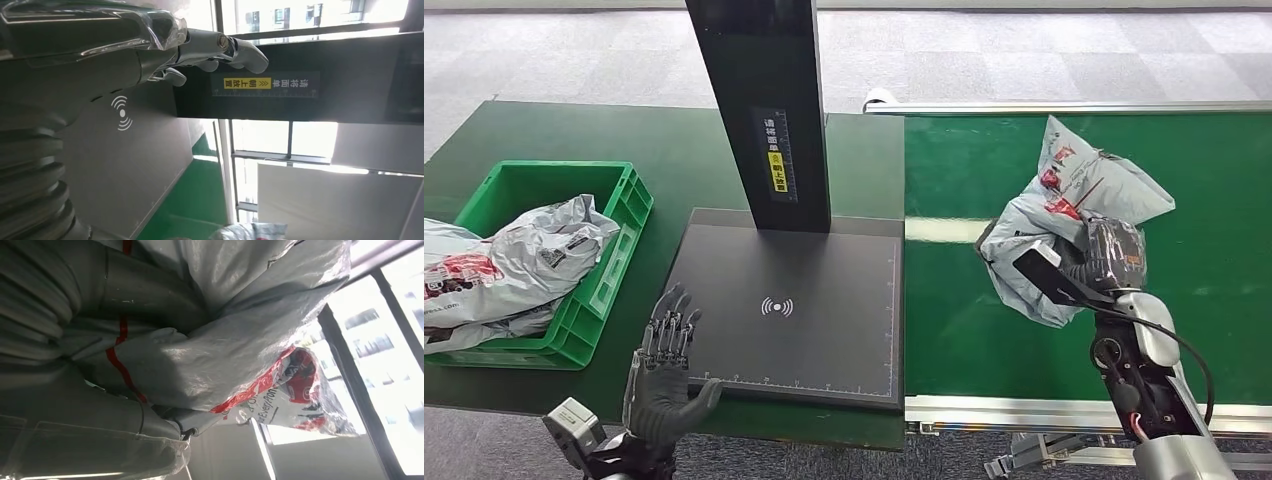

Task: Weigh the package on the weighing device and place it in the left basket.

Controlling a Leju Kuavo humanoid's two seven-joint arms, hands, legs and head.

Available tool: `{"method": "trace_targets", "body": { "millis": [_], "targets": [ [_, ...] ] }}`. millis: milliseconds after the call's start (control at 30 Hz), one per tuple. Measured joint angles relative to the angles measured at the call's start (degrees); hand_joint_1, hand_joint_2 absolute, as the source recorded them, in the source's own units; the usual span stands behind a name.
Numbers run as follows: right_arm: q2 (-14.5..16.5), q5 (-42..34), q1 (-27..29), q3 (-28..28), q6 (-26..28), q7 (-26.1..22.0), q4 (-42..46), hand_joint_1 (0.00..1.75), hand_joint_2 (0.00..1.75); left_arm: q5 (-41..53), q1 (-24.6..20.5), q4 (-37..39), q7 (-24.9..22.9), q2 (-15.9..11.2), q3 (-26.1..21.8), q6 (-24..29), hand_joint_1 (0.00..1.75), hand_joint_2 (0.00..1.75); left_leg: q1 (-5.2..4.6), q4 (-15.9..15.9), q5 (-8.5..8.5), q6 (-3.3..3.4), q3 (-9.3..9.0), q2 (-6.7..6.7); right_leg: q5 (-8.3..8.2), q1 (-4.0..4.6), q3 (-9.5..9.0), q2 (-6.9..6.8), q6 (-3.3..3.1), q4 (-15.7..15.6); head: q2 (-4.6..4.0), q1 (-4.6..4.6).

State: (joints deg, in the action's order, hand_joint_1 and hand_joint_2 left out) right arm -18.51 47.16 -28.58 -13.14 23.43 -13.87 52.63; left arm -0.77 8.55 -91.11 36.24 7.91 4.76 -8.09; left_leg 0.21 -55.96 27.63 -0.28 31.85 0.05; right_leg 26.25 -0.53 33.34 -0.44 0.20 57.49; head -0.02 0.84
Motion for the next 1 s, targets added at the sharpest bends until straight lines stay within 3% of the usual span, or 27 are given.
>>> {"method": "trace_targets", "body": {
  "millis": [100, 200, 467, 600, 700, 833, 1000],
  "targets": [
    [2.2, -4.9, 0.9, 1.8, 4.0, -5.9, 3.7, 1.75, 1.75, -0.1, -0.5, 0.0, 0.5, 0.0, 0.0, 0.4, 0.00, 1.75, -0.01, 0.0, 0.01, 0.00, -0.01, 0.05, 0.00, 0.00, 0.00, 0.04, 0.00, 0.0, 0.00, 0.00],
    [4.5, -10.7, 1.5, 2.3, 2.6, -9.7, 6.5, 1.75, 1.75, -0.6, -1.4, 0.3, 0.8, -0.2, 0.0, 1.1, 0.00, 1.75, -0.01, 0.0, 0.01, 0.01, -0.02, 0.05, 0.00, -0.01, 0.00, 0.04, 0.00, 0.0, 0.00, 0.00],
    [7.3, -13.1, 1.6, 2.3, 1.7, -10.6, 9.0, 1.75, 1.75, -1.1, -2.3, 0.8, 0.9, -0.5, 0.0, 1.4, 0.00, 1.75, -0.01, 0.0, 0.00, 0.00, -0.03, 0.04, -0.01, -0.01, 0.00, 0.04, 0.00, 0.0, 0.00, 0.00],
    [8.7, -15.8, 1.5, 1.5, -2.4, -12.5, 9.2, 1.75, 1.75, -1.6, -2.9, 1.4, 1.1, -0.7, 0.0, 1.9, 0.00, 1.75, -0.01, 0.0, 0.00, 0.00, 0.02, 0.08, -0.01, -0.01, 0.01, 0.07, 0.00, 0.0, 0.00, -0.02],
    [11.5, -16.4, 0.7, -1.7, -5.5, -13.8, 8.4, 1.75, 1.75, -2.3, -3.9, 2.4, 1.4, -0.9, 0.3, 2.7, 0.00, 1.75, 0.02, 0.0, 0.00, 0.00, 0.01, 0.23, -0.02, 0.02, 0.05, 0.19, -0.02, 0.0, 0.00, 0.00],
    [17.5, -15.8, -2.0, -8.6, -8.7, -15.2, 3.4, 1.75, 1.75, -2.3, -5.5, 3.3, 1.2, -1.0, 0.8, 3.5, 0.00, 1.75, 0.16, 0.0, -0.03, -0.05, -0.03, 0.30, -0.04, 0.15, 0.08, 0.27, -0.06, 0.0, 0.00, -0.01],
    [24.2, -10.1, -5.1, -18.6, -11.6, -16.7, -4.9, 1.75, 1.75, -2.2, -6.8, 4.1, 0.4, -1.4, 1.1, 3.2, 0.00, 1.75, 0.21, 0.0, -0.05, -0.08, -0.01, 0.29, -0.02, 0.20, 0.10, 0.26, -0.08, 0.0, 0.00, -0.02]
  ]
}}
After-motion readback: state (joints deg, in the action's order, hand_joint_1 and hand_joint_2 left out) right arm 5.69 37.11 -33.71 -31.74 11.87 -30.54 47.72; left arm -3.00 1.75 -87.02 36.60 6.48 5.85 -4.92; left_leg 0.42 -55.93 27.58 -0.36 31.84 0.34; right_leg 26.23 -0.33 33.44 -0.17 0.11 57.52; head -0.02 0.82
